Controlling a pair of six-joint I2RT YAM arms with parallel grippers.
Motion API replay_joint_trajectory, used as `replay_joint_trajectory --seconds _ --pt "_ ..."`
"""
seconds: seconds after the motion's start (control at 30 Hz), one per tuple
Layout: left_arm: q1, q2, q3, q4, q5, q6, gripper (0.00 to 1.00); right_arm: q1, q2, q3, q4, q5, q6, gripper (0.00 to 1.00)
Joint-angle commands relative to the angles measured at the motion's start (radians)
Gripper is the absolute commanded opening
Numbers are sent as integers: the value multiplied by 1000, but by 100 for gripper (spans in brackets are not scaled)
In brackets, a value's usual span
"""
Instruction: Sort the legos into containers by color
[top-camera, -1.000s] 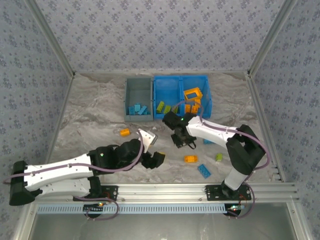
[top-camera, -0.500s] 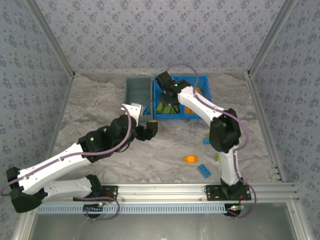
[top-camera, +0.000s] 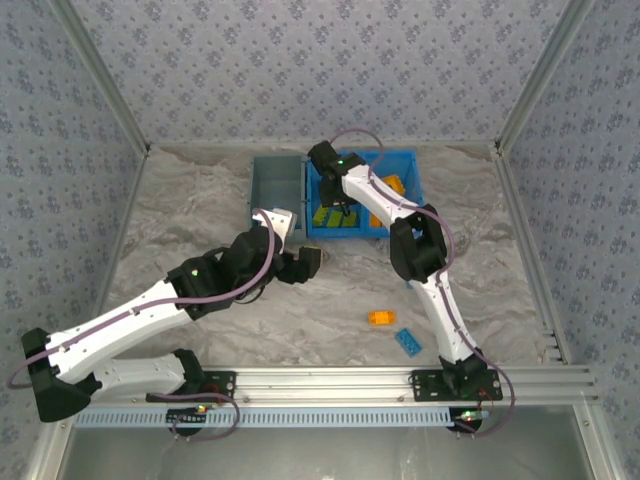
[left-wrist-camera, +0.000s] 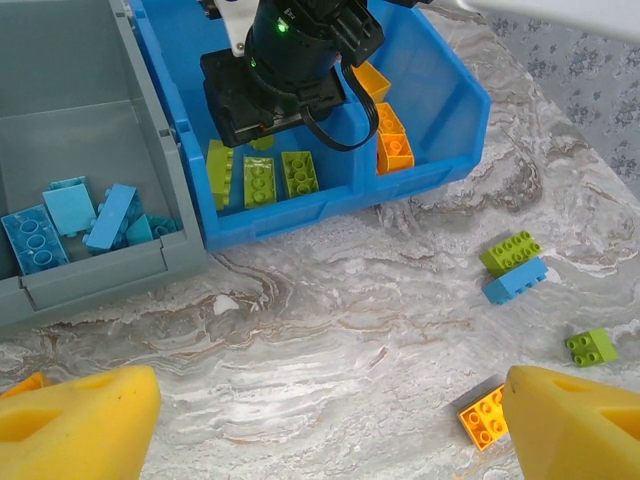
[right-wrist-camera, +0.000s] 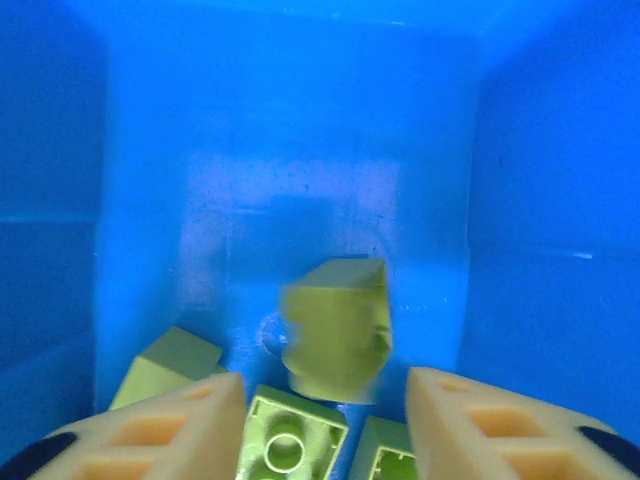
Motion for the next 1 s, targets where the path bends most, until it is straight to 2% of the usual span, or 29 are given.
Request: replay_joint_trajectory --seconds 0.0,0.1,0.3,0.43,0.53,0.73,0.83,0.9,0.93,0.97 --pt "4 5 30 -22 13 4 89 3 10 52 -44 -13 1 57" --pt "4 5 29 -23 13 2 89 16 -27 66 -51 4 -13 62" --pt "4 16 34 -27 46 22 89 53 -211 66 -42 53 -37 61" --pt "1 74 53 4 205 116 87 60 -406 -24 -46 95 -33 60" --pt "-57 162 68 24 317 256 86 56 -613 -213 -24 85 -23 63" --pt "-234 365 99 97 386 645 86 28 -1034 -601 -48 -75 20 73" --pt "-281 446 109 188 391 801 90 11 -1235 -738 -102 -177 75 77" --pt "-290 515 145 206 434 884 92 -6 -1367 -822 -138 -273 118 80" --pt "-298 544 156 214 446 923 98 -17 -1421 -847 -157 -301 137 81" --pt "-308 576 174 223 449 956 99 -31 -1477 -867 -182 -324 160 81"
